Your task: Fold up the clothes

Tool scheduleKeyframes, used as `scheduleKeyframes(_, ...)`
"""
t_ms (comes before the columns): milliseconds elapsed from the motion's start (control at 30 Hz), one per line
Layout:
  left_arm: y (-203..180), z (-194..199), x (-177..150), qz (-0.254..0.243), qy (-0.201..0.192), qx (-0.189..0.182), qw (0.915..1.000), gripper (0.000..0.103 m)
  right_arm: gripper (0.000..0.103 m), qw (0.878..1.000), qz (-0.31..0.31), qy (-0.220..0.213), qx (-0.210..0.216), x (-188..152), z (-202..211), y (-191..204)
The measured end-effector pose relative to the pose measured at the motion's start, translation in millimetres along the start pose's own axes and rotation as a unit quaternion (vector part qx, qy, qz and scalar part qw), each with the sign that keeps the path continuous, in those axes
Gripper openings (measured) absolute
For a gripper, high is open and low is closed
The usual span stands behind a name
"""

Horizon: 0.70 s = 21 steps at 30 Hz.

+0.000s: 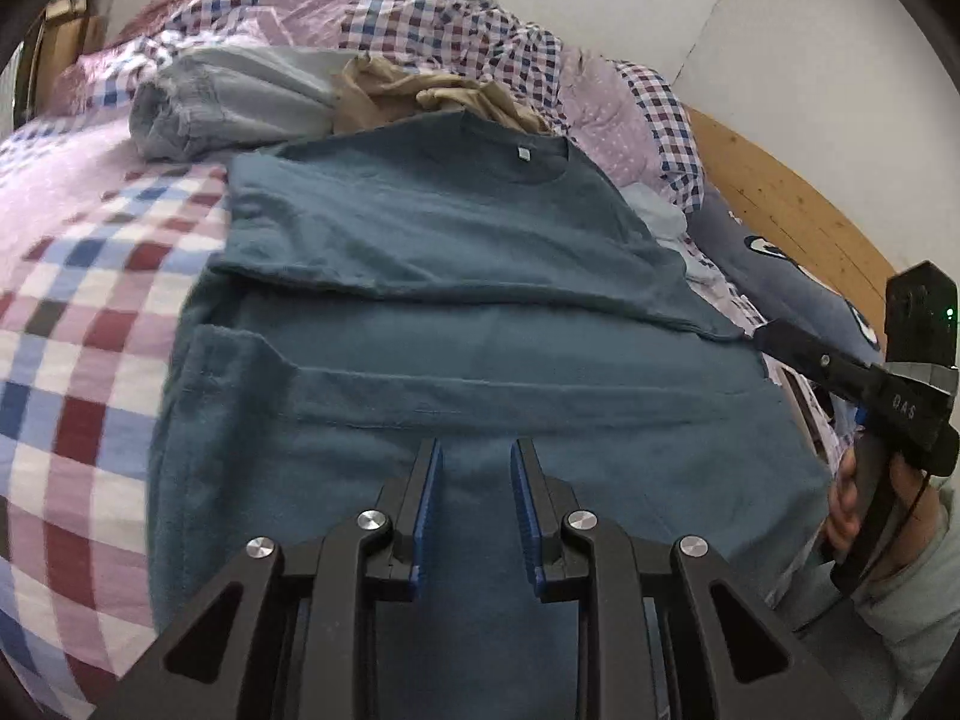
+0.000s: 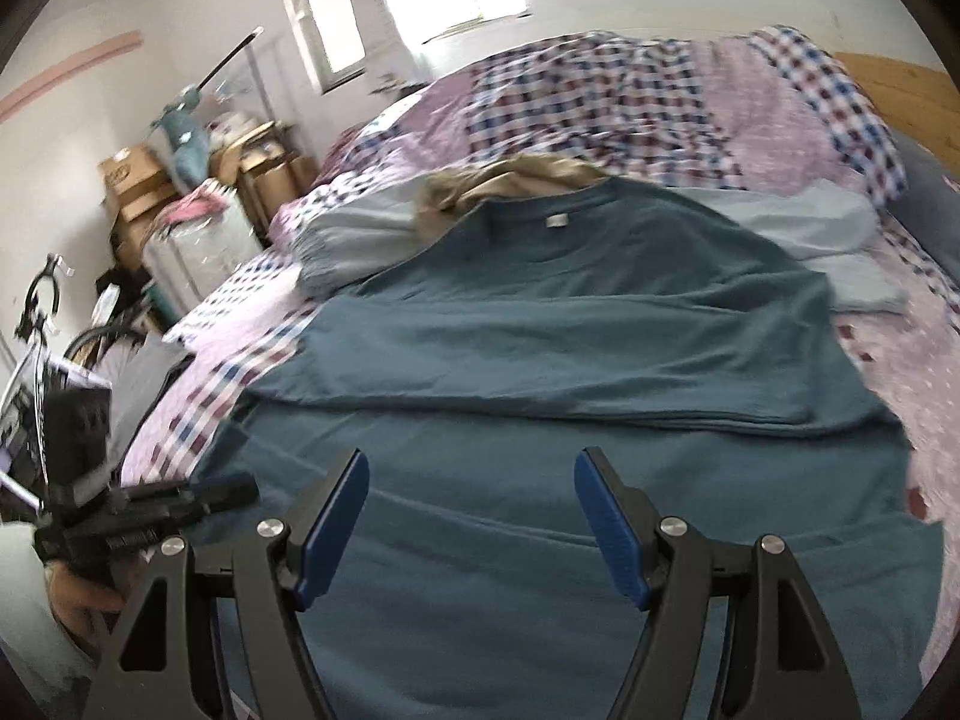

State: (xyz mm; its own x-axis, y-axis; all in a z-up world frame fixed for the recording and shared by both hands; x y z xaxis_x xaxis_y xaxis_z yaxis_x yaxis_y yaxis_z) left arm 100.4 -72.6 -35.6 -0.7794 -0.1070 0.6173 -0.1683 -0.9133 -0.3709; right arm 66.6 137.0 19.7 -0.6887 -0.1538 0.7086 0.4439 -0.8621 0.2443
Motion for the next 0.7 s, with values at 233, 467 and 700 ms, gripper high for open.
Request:
scheduleKeyframes(233, 57.1, 35.6, 16.7, 0.062, -0.055, 0.056, 0.9949, 0.029, 0.075, 1.0, 0.005, 0.007, 0.013, 2.3, -12.3, 12.7)
scheduleKeyframes(467, 68.8, 24.8, 12.4, 0.039, -0.038, 0.099, 0.9936, 0.029, 0.075, 1.0, -0.006, 0.009, 0.016, 6.9, -18.2, 12.7)
scheduleKeyframes(700, 76.5, 13.5, 14.5, 0.051, -0.025, 0.111, 0.9922, 0.027, 0.075, 1.0, -0.004, 0.016, 0.012, 3.9, -20.4, 11.5)
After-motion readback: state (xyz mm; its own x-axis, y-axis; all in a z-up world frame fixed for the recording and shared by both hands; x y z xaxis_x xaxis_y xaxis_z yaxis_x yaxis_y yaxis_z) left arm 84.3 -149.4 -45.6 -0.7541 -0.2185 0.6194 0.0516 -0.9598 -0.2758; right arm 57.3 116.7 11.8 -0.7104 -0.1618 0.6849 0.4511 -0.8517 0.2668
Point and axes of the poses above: each gripper's, at about its wrist camera, not at the fingertips, and z roughly against the way its jaws point, y to its left, x to its top, the point moved 9 cm from there along -z, roughly the way its jaws point, and after that the axes turned 4 degrees about y, right-handed, at the moved point
